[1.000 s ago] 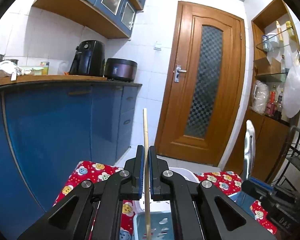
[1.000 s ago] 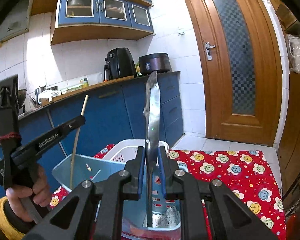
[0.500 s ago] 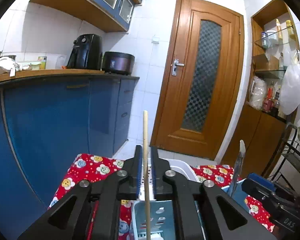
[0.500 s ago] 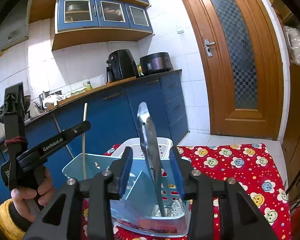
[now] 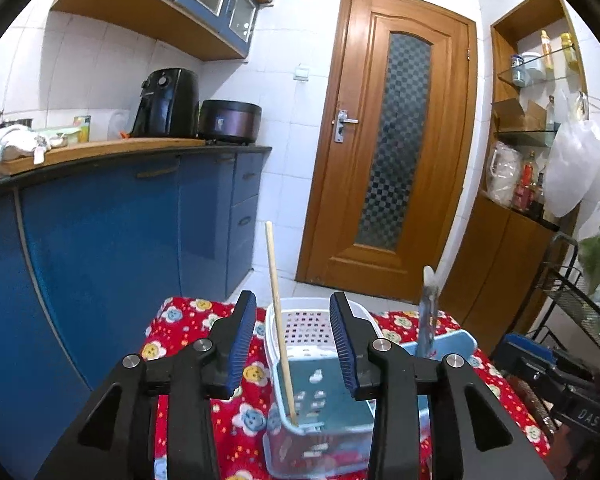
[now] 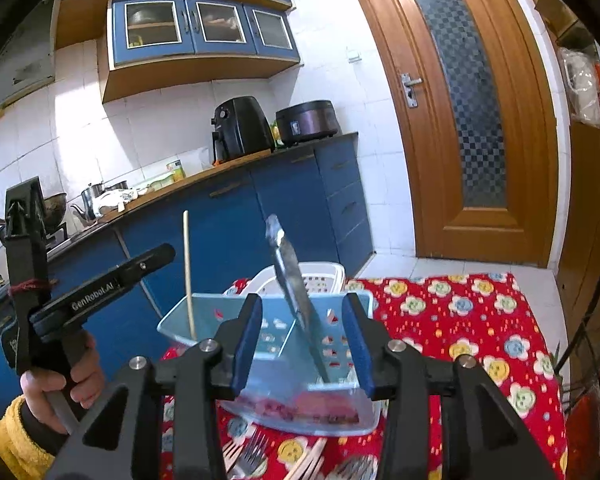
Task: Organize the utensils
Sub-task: 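Lower the knife into the box and open the right tool while the left tool drops the chopstick in, then withdraw both open tools from the blue box back toward the utensils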
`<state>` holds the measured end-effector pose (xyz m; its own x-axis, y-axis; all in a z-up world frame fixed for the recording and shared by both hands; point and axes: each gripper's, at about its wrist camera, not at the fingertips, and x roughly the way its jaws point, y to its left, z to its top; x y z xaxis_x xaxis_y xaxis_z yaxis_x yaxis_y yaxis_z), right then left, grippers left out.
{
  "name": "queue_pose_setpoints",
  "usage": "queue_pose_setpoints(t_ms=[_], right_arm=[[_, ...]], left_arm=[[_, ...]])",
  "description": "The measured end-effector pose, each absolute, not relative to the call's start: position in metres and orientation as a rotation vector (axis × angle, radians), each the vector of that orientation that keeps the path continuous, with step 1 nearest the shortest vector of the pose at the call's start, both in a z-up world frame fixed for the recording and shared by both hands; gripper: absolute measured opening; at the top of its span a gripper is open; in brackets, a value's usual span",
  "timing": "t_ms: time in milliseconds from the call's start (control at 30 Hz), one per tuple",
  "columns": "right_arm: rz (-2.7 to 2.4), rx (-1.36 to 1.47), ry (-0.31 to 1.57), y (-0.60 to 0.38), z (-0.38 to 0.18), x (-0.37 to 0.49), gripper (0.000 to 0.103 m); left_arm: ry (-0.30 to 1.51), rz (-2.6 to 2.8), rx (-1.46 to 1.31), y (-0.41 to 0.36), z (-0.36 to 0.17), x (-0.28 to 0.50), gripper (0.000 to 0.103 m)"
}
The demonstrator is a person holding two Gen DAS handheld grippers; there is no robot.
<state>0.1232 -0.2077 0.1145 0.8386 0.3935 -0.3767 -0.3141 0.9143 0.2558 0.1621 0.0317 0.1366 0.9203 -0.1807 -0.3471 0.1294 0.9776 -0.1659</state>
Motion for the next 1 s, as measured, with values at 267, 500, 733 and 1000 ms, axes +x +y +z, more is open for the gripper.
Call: queue_pose_setpoints(t_ms=[267, 500, 733, 1000], right_arm=[[0.384, 0.241, 0.542, -0.214, 0.097, 0.099, 0.045], [0.364, 0.258, 0.633, -0.217, 0.077, 0.084, 0.045], [0.376, 0.296, 0.716, -0.219, 0.053, 0.077, 0.045], [0.397, 0.382, 0.833, -0.222, 0.021, 0.081, 0.045]], left_arm=[[0.453, -0.162, -0.148, 0.045, 0.131, 0.135, 0.04], [0.529, -0.135, -0.159, 0.055, 0.114, 0.114, 0.04], [0.628, -0.112, -0.123, 0.053, 0.088, 0.105, 0.04], [0.717, -0.09, -0.129, 0.052, 0.059, 0.1, 0.04]])
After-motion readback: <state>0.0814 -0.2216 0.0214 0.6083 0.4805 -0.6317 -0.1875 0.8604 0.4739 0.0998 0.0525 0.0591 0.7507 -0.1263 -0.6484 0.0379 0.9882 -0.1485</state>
